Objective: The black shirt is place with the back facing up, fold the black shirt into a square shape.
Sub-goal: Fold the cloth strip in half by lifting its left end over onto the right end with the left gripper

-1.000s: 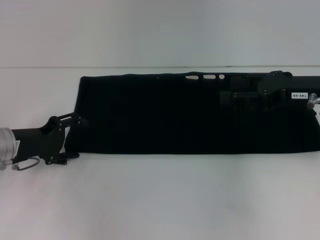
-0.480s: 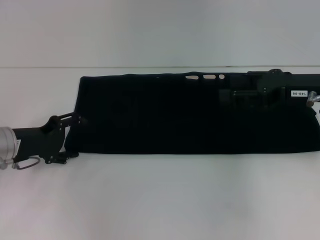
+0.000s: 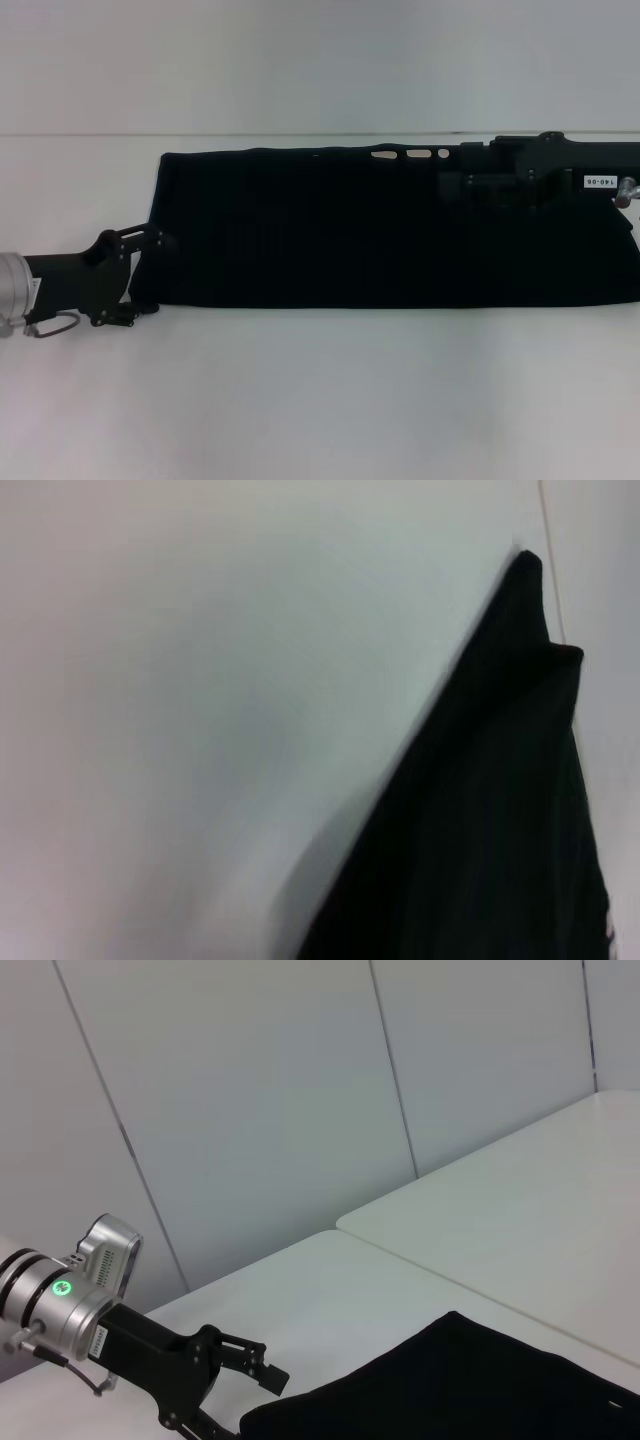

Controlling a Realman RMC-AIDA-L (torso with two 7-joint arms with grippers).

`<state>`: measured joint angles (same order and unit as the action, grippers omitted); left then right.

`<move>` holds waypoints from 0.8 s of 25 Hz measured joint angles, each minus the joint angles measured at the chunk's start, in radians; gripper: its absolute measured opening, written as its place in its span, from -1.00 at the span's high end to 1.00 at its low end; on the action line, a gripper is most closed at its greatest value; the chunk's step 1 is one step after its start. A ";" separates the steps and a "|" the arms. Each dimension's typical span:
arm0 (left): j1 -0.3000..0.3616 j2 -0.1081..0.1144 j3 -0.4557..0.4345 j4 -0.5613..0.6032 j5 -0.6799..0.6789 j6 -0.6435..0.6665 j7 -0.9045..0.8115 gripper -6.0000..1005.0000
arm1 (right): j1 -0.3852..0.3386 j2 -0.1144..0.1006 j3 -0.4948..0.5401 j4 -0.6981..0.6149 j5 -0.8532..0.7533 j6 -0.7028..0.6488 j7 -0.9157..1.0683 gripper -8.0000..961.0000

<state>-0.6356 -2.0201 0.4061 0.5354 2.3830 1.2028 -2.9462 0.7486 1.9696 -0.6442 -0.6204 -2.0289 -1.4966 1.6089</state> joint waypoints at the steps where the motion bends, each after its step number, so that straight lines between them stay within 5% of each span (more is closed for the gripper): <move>1: -0.001 0.001 -0.003 0.000 -0.003 0.008 0.000 -0.89 | 0.000 0.000 0.000 0.000 0.000 0.000 0.000 -0.56; 20: 0.007 0.003 -0.009 0.002 -0.017 0.046 -0.001 -0.89 | 0.010 -0.003 0.000 -0.003 0.002 0.005 0.005 -0.56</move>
<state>-0.6284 -2.0175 0.3973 0.5373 2.3659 1.2488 -2.9470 0.7589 1.9665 -0.6443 -0.6231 -2.0265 -1.4913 1.6138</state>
